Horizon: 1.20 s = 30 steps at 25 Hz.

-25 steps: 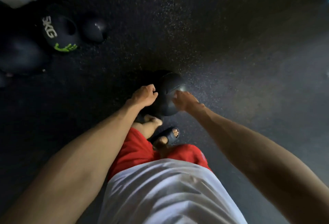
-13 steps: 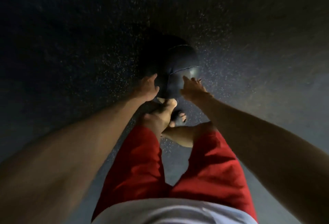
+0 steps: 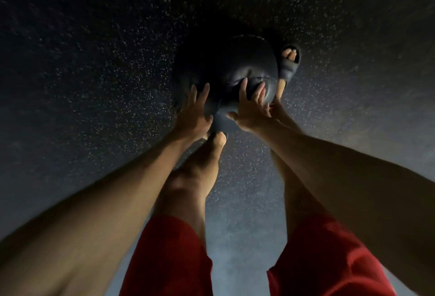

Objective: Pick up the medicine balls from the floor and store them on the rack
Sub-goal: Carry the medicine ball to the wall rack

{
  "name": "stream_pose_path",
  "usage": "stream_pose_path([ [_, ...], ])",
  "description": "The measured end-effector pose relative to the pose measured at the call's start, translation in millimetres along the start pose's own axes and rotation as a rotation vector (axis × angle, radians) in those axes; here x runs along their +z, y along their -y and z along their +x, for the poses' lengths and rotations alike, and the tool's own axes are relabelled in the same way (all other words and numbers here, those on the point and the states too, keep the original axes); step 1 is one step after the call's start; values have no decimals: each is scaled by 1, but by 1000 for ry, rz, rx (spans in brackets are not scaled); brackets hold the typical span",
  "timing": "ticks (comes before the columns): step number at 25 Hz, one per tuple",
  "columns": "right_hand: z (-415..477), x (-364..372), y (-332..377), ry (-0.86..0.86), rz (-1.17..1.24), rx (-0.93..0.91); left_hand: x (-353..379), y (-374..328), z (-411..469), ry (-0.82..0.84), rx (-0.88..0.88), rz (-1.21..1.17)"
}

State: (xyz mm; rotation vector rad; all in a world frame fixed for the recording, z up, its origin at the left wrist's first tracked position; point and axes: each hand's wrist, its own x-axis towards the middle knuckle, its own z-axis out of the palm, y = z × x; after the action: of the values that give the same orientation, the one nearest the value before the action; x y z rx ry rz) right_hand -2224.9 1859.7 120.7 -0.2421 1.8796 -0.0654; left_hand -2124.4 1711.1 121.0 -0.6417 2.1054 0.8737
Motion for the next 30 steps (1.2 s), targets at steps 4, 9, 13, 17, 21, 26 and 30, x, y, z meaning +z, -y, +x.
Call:
stream_pose_path([
  [4, 50, -81, 9, -146, 76, 5, -6, -27, 28, -218, 20, -22],
  [9, 126, -209, 27, -242, 159, -43, -55, -85, 86, -347, -100, -68],
  [13, 137, -247, 10, -386, 229, -207, -115, -112, 141, -418, -143, 6],
  [17, 103, -233, -23, -425, 100, -418, -155, -139, 185, -514, -224, -60],
  [21, 112, -244, -29, -399, 57, -406, -184, -171, 223, -561, -287, -92],
  [26, 161, -311, -18, -372, 28, -232, -180, -174, 208, -653, -97, -80],
  [30, 192, -383, 0, -416, 188, 5, -172, -161, 195, -429, 38, 37],
])
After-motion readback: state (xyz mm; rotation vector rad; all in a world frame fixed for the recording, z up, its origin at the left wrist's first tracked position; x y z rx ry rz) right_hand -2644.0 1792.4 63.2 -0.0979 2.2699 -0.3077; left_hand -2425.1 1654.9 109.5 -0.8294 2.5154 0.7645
